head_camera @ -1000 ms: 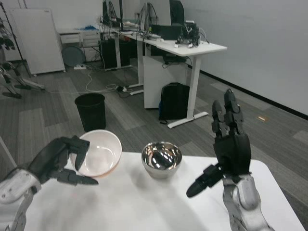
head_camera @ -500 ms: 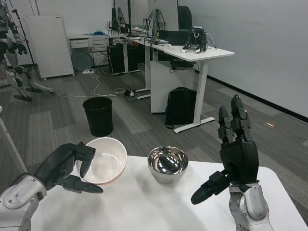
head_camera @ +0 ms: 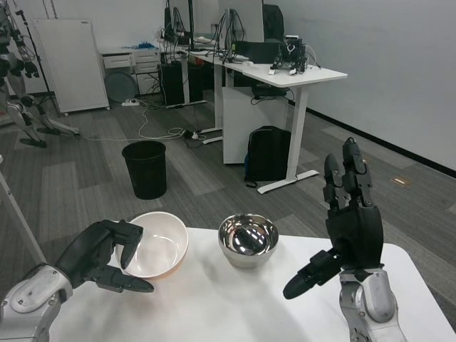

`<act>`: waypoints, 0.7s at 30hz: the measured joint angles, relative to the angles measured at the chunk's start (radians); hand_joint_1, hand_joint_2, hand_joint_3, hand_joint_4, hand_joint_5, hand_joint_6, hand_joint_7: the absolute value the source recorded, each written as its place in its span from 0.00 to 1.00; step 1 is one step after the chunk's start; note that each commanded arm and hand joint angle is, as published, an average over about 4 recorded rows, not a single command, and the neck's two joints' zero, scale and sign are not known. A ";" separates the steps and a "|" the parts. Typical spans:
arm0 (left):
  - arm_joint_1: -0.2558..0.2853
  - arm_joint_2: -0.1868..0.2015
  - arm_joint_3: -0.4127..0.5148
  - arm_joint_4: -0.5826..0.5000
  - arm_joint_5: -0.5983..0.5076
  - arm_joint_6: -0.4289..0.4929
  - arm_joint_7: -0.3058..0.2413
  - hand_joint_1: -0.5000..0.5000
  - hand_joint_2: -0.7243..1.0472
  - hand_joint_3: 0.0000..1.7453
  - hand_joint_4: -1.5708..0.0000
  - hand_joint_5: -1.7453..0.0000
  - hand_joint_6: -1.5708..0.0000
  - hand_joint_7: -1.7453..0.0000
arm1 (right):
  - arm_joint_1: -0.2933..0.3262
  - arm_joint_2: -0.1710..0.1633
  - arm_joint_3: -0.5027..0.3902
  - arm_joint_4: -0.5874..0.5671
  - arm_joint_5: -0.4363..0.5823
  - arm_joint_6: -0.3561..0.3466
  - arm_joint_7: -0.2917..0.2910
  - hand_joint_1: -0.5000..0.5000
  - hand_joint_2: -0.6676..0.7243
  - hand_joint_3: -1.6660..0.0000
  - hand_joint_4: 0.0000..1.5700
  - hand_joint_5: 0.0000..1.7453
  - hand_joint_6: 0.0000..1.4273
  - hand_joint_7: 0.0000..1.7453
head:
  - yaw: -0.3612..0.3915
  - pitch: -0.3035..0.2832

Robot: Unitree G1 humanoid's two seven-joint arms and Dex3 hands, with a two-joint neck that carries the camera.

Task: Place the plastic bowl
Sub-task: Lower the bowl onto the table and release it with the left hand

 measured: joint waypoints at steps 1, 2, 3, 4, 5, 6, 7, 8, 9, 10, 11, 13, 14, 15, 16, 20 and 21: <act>0.005 0.000 -0.004 0.011 0.005 -0.002 0.000 0.36 0.65 0.05 0.21 0.00 0.15 0.04 | 0.000 0.000 0.000 0.000 0.000 0.000 0.000 0.04 0.77 0.98 0.00 0.00 0.00 0.00 | 0.002 -0.004; 0.009 0.000 -0.008 0.020 0.014 -0.004 0.000 0.36 0.65 0.05 0.21 0.00 0.15 0.04 | 0.000 0.000 0.000 0.001 0.000 0.000 0.000 0.04 0.77 0.98 0.00 0.00 0.00 0.00 | 0.004 -0.006; 0.012 0.000 -0.009 0.025 0.022 -0.005 0.000 0.36 0.65 0.05 0.21 0.00 0.15 0.04 | 0.000 0.000 0.000 0.001 0.000 0.000 0.000 0.04 0.77 0.98 0.00 0.00 0.00 0.00 | 0.004 -0.008; 0.012 0.000 -0.011 0.034 0.033 -0.009 0.000 0.36 0.65 0.05 0.21 0.00 0.15 0.04 | 0.000 0.000 0.000 0.002 0.000 0.000 0.000 0.04 0.77 0.99 0.00 0.00 0.00 0.00 | 0.005 -0.010; 0.012 0.000 -0.012 0.044 0.043 -0.012 0.000 0.36 0.65 0.05 0.21 0.00 0.15 0.04 | 0.000 0.000 0.000 0.003 0.000 0.000 0.000 0.04 0.77 1.00 0.00 0.00 0.00 0.00 | 0.004 -0.013; 0.012 0.000 -0.014 0.058 0.050 -0.020 0.000 0.36 0.65 0.05 0.21 0.00 0.15 0.04 | 0.000 0.001 0.000 0.004 0.000 0.000 0.000 0.05 0.77 1.00 0.00 0.00 0.00 0.00 | 0.004 -0.015; 0.012 0.000 -0.016 0.080 0.055 -0.033 0.000 0.34 0.65 0.05 0.21 0.00 0.15 0.04 | 0.000 0.001 0.000 0.004 0.000 0.000 0.000 0.05 0.77 1.00 0.00 0.00 0.00 0.00 | 0.003 -0.017; 0.012 0.000 -0.018 0.103 0.057 -0.044 0.000 0.32 0.65 0.06 0.21 0.00 0.15 0.04 | 0.000 0.001 0.000 0.005 0.000 0.000 0.000 0.05 0.77 1.00 0.00 0.00 0.00 0.00 | 0.005 -0.021; 0.012 0.000 -0.020 0.127 0.061 -0.058 0.000 0.30 0.65 0.07 0.21 0.00 0.15 0.04 | 0.000 0.001 0.000 0.006 0.000 0.000 0.001 0.05 0.77 1.00 0.00 0.00 0.00 0.00 | 0.010 -0.023; 0.012 0.000 -0.022 0.147 0.067 -0.069 0.000 0.27 0.66 0.09 0.22 0.00 0.15 0.04 | 0.000 0.001 0.000 0.006 0.000 0.000 0.001 0.04 0.77 1.00 0.00 0.00 0.00 0.00 | 0.014 -0.025; 0.012 0.000 -0.024 0.160 0.074 -0.076 0.000 0.26 0.68 0.10 0.23 0.00 0.15 0.04 | 0.000 0.001 0.000 0.006 0.000 0.000 0.001 0.04 0.77 1.00 0.00 0.00 0.00 0.00 | 0.020 -0.026; 0.011 0.000 -0.025 0.174 0.088 -0.087 0.000 0.24 0.73 0.10 0.24 0.00 0.16 0.04 | 0.000 0.001 0.000 0.006 0.000 0.000 0.002 0.04 0.77 1.00 0.00 0.00 0.00 0.00 | 0.027 -0.025; 0.010 0.000 -0.026 0.179 0.092 -0.092 0.001 0.24 0.75 0.10 0.24 0.00 0.16 0.04 | 0.000 0.001 0.000 0.006 0.000 0.000 0.002 0.05 0.77 1.00 0.00 0.00 0.00 0.00 | 0.029 -0.025; 0.010 0.000 -0.026 0.182 0.094 -0.096 0.001 0.23 0.79 0.10 0.24 0.00 0.17 0.04 | 0.000 0.001 0.000 0.006 0.000 0.000 0.002 0.06 0.77 1.00 0.00 0.00 0.00 0.00 | 0.031 -0.026; 0.010 0.000 -0.026 0.185 0.095 -0.099 0.002 0.23 0.81 0.10 0.25 0.00 0.17 0.04 | 0.000 0.001 0.000 0.006 0.000 0.000 0.002 0.06 0.77 1.00 0.00 0.00 0.00 0.00 | 0.031 -0.027; 0.009 0.000 -0.026 0.191 0.095 -0.104 0.003 0.16 0.90 0.15 0.33 0.00 0.17 0.06 | 0.001 0.001 0.000 0.006 0.000 0.000 0.002 0.04 0.77 0.98 0.00 0.00 0.00 0.00 | 0.034 -0.035; 0.009 0.000 -0.026 0.192 0.094 -0.106 0.004 0.13 0.93 0.15 0.40 0.00 0.17 0.07 | 0.001 0.001 0.000 0.006 0.000 0.000 0.003 0.04 0.77 0.98 0.00 0.00 0.00 0.00 | 0.035 -0.036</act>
